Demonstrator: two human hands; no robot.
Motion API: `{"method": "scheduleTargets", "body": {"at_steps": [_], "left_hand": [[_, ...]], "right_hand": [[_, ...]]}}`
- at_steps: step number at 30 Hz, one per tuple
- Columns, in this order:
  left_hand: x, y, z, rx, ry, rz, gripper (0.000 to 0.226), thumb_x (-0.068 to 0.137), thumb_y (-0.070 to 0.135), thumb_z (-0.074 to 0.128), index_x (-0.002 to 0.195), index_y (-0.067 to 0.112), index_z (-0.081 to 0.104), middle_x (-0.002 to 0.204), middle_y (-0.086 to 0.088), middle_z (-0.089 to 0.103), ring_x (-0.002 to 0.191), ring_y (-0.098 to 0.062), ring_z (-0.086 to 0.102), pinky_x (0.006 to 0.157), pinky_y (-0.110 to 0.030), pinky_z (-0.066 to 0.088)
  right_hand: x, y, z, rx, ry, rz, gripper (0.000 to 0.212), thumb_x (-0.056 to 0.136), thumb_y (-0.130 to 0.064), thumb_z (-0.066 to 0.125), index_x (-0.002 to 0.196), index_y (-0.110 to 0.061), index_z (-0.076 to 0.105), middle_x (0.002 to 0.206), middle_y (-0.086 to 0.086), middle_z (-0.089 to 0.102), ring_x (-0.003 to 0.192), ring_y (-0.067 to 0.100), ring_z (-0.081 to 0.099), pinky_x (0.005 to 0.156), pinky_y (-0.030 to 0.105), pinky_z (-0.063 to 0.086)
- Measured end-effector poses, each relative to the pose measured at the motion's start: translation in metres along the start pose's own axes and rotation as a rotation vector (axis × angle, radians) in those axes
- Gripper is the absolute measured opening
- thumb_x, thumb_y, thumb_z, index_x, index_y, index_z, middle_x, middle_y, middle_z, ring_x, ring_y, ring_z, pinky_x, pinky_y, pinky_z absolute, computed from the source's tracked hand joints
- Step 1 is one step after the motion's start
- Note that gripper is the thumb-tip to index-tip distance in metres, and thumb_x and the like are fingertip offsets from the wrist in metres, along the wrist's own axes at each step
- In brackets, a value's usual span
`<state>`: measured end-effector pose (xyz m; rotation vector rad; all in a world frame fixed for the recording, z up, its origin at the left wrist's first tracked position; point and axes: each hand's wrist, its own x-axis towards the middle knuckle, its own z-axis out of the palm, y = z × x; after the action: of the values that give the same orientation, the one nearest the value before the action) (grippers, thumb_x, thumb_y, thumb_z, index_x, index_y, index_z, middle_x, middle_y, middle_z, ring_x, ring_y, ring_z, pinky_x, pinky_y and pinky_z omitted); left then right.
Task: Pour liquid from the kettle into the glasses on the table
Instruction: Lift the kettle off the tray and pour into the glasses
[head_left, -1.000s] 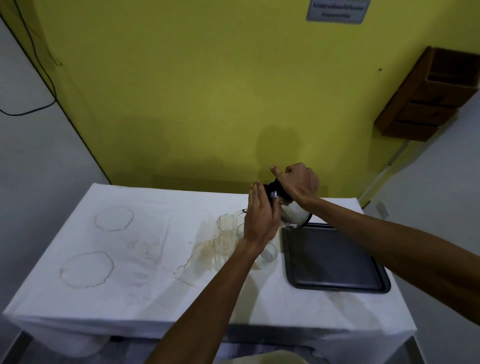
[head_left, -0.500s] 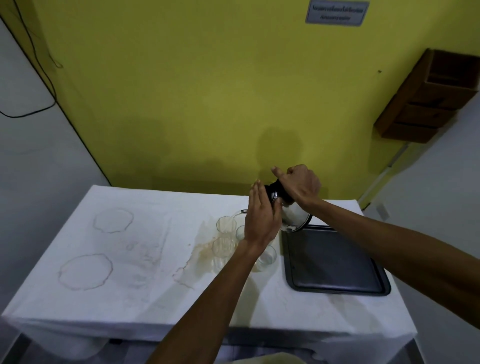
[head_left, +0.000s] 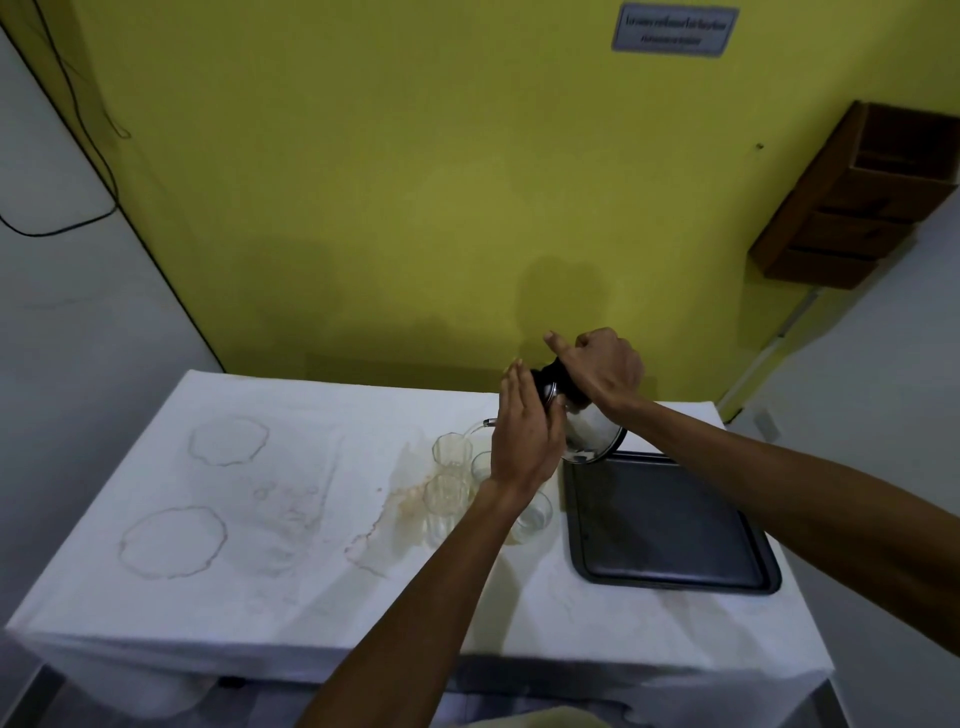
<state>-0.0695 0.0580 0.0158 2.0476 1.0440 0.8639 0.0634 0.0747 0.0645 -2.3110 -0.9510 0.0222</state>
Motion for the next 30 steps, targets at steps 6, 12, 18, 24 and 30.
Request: {"method": "scheduleTargets", "body": {"at_steps": [6, 12, 18, 24, 30], "left_hand": [[-0.002, 0.002, 0.001, -0.002, 0.002, -0.003, 0.062, 0.104, 0.029, 0.041, 0.152, -0.002, 0.018, 0.161, -0.018, 0.019, 0.150, -0.029, 0.015, 0.121, -0.040, 0.020], [-0.005, 0.003, 0.001, -0.008, -0.008, -0.008, 0.062, 0.104, 0.030, 0.040, 0.152, -0.001, 0.017, 0.162, -0.017, 0.018, 0.150, -0.029, 0.014, 0.121, -0.042, 0.022], [-0.006, 0.003, 0.002, -0.008, -0.004, -0.006, 0.062, 0.104, 0.029, 0.041, 0.151, -0.003, 0.018, 0.161, -0.019, 0.019, 0.150, -0.031, 0.015, 0.122, -0.042, 0.021], [-0.005, 0.005, 0.004, 0.022, -0.022, 0.012, 0.062, 0.104, 0.030, 0.041, 0.151, -0.003, 0.017, 0.161, -0.019, 0.018, 0.150, -0.031, 0.013, 0.123, -0.041, 0.017], [-0.002, 0.008, 0.003, 0.131, -0.004, 0.075, 0.060, 0.103, 0.032, 0.043, 0.147, -0.006, 0.029, 0.156, -0.023, 0.030, 0.146, -0.035, 0.024, 0.121, -0.043, 0.021]], "right_hand": [[-0.002, 0.002, -0.001, 0.020, -0.002, -0.010, 0.063, 0.081, -0.069, 0.060, 0.047, -0.016, 0.051, 0.042, -0.004, 0.043, 0.039, 0.015, 0.043, 0.045, 0.021, 0.028], [-0.005, 0.006, -0.001, 0.025, -0.005, -0.002, 0.064, 0.080, -0.070, 0.060, 0.047, -0.015, 0.052, 0.043, -0.002, 0.044, 0.042, 0.019, 0.046, 0.049, 0.025, 0.035], [-0.007, 0.005, -0.003, 0.036, -0.005, 0.020, 0.064, 0.079, -0.069, 0.059, 0.047, -0.014, 0.052, 0.042, -0.002, 0.043, 0.042, 0.019, 0.046, 0.048, 0.026, 0.033], [-0.010, 0.012, -0.003, 0.103, -0.025, 0.114, 0.066, 0.078, -0.069, 0.061, 0.052, -0.008, 0.057, 0.046, 0.002, 0.048, 0.046, 0.022, 0.049, 0.049, 0.027, 0.033], [-0.018, 0.026, 0.003, 0.194, -0.088, 0.278, 0.063, 0.083, -0.070, 0.055, 0.059, -0.012, 0.062, 0.066, 0.006, 0.065, 0.070, 0.031, 0.062, 0.064, 0.033, 0.044]]}}
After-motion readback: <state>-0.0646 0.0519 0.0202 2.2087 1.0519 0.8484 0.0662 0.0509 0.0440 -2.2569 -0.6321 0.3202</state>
